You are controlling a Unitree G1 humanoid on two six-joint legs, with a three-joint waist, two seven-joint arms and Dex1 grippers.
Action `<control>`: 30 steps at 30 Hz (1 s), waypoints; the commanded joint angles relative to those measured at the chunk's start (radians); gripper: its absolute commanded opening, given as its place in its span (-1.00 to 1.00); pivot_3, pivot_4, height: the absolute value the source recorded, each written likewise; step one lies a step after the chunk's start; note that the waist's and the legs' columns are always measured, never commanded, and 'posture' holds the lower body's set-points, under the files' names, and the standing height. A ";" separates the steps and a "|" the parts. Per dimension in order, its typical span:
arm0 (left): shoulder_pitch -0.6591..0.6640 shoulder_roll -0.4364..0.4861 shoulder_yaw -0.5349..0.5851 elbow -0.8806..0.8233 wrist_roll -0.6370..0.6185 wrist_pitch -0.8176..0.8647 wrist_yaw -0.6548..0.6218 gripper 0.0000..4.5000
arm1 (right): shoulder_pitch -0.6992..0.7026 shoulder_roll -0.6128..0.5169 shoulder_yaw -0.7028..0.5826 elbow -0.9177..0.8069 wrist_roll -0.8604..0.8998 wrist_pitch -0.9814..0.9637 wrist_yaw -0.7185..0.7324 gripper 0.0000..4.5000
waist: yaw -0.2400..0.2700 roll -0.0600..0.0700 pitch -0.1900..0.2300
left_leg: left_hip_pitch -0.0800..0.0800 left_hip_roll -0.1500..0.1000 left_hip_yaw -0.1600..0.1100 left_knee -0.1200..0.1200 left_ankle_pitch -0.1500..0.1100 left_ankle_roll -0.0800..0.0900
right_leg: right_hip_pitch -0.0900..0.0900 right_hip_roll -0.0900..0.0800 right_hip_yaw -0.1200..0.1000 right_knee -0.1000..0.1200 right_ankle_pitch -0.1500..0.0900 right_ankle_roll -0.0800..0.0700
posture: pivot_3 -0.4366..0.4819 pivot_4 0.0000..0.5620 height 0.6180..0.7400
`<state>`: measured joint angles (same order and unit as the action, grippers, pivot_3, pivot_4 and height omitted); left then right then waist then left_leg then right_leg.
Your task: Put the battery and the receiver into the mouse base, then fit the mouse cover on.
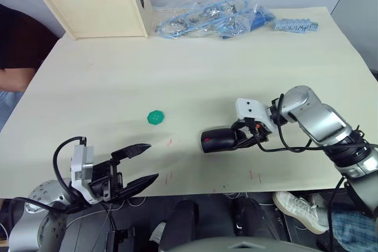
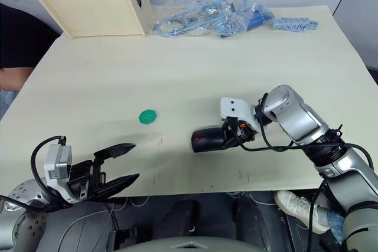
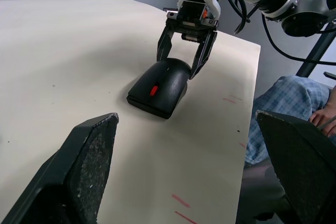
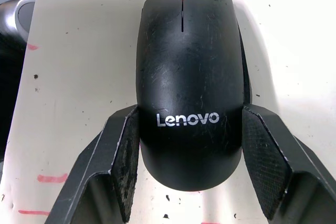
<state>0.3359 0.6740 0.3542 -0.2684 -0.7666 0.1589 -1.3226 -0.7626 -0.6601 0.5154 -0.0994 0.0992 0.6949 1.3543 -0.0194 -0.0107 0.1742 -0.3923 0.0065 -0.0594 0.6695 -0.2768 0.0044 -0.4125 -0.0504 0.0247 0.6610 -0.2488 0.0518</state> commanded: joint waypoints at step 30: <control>-0.004 -0.012 0.016 -0.023 0.008 -0.012 -0.003 1.00 | 0.016 -0.012 -0.106 -0.085 0.111 -0.022 -0.052 0.46 | 0.002 0.000 0.000 | 0.000 0.000 0.000 0.000 0.000 0.000 | 0.000 0.000 0.000 0.000 0.000 0.000 | -0.05 -0.47 1.00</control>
<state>0.3281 0.6620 0.3538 -0.2684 -0.7495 0.1589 -1.3230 -0.7476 -0.6691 0.4431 -0.1521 0.1927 0.6905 1.3048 -0.0176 -0.0107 0.1742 -0.3926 0.0064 -0.0594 0.6695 -0.2768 0.0044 -0.4125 -0.0505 0.0245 0.6608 -0.2488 0.0518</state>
